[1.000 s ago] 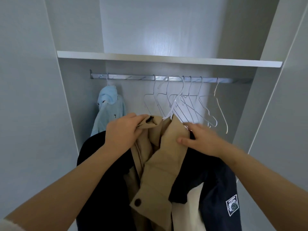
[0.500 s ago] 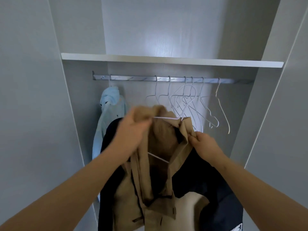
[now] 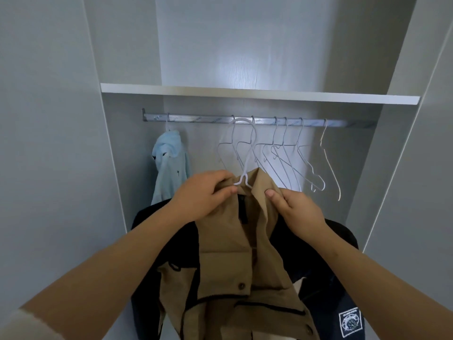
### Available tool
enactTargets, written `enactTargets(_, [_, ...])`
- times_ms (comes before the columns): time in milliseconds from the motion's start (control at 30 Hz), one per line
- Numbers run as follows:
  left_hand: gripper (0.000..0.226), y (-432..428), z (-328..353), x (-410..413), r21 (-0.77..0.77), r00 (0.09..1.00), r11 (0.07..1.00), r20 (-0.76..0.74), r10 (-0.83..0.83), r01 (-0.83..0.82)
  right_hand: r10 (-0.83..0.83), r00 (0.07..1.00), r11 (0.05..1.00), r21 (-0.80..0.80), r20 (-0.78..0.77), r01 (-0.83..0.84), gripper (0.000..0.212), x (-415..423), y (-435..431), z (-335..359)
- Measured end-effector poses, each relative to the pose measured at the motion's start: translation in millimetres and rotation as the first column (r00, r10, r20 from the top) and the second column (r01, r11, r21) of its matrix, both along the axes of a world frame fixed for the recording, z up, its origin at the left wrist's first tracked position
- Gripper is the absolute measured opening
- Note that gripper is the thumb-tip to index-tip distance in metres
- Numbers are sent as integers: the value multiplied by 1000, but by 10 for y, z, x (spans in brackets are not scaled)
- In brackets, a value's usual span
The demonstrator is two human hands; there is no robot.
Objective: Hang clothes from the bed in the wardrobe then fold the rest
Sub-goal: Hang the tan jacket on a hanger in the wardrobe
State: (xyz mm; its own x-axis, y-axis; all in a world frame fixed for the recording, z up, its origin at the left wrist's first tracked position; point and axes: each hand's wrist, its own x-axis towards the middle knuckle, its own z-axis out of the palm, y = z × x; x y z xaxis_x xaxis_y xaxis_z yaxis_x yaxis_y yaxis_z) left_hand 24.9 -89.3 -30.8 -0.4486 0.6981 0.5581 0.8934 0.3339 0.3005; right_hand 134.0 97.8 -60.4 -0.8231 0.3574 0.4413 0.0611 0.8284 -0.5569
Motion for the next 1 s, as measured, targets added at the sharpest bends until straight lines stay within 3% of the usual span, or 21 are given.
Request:
enactTargets(100, [14, 5, 2, -12, 146, 996, 989, 84, -37, 25, -5, 1000, 1000, 24, 28, 4, 43, 24, -29, 11])
enactTargets(167, [11, -21, -12, -31, 324, 967, 946, 248, -55, -30, 24, 999, 1000, 9, 47, -25, 42, 46, -28, -6])
enactTargets(200, [13, -20, -10, -29, 466, 939, 877, 340, -54, -118, 44, 997, 999, -2, 59, -44, 41, 55, -36, -22])
enactTargets(267, [18, 18, -19, 2, 710, 869, 637, 479, -125, -300, 69, 995, 997, -20, 75, -68, 42, 48, -70, -69])
enactTargets(300, [19, 46, -32, 20, 755, 844, 553, 512, -159, -353, 64, 995, 998, -30, 72, -62, 44, 39, -86, -94])
enactTargets(333, [21, 67, -42, 44, 753, 827, 543, 534, -174, -372, 49, 997, 998, -51, 60, -46, 46, 31, -90, -108])
enactTargets(400, [31, 69, -105, 51, 669, 780, 683, 580, -234, -292, 11, 1000, 991, -132, 19, -8, 45, 36, -49, -111])
enactTargets(467, [44, -9, -148, 20, 489, 716, 860, 651, -251, -144, -17, 1000, 983, -183, 9, 18, 47, 64, 5, -104])
enactTargets(533, [47, -131, -173, -59, 216, 814, 976, 567, -125, -1, -27, 1000, 979, -204, 3, 27, 50, 81, 35, -99])
enactTargets(600, [49, -162, -253, -76, -144, 949, 989, 316, 11, 36, -41, 999, 975, -217, -10, 38, 48, 83, 17, -70])
enactTargets(633, [37, -144, -315, -54, -197, 977, 980, 202, 63, -23, -51, 999, 976, -212, -10, 48, 47, 80, -11, -50])
enactTargets(667, [24, -115, -348, -9, -124, 985, 989, 135, 103, -86, -64, 998, 982, -177, -4, 63, 45, 70, -42, -38])
enactTargets(733, [26, -46, -336, 77, 69, 985, 984, 61, 159, -163, -90, 996, 996, 2, 19, 90, 33, 36, -126, -35])
enactTargets(833, [34, 15, -236, 101, 100, 987, 982, 51, 154, -159, -70, 997, 989, 131, 13, 67, 15, -20, -243, 14])
enactTargets(933, [35, -35, -109, 75, 75, 987, 990, 119, 110, -119, -39, 999, 999, 30, -26, 40, 36, 3, -158, 105])
enactTargets(1000, [36, -91, -39, 29, 103, 982, 986, 151, 113, -129, -107, 994, 987, 125, 7, 105, 49, 76, -40, 96])
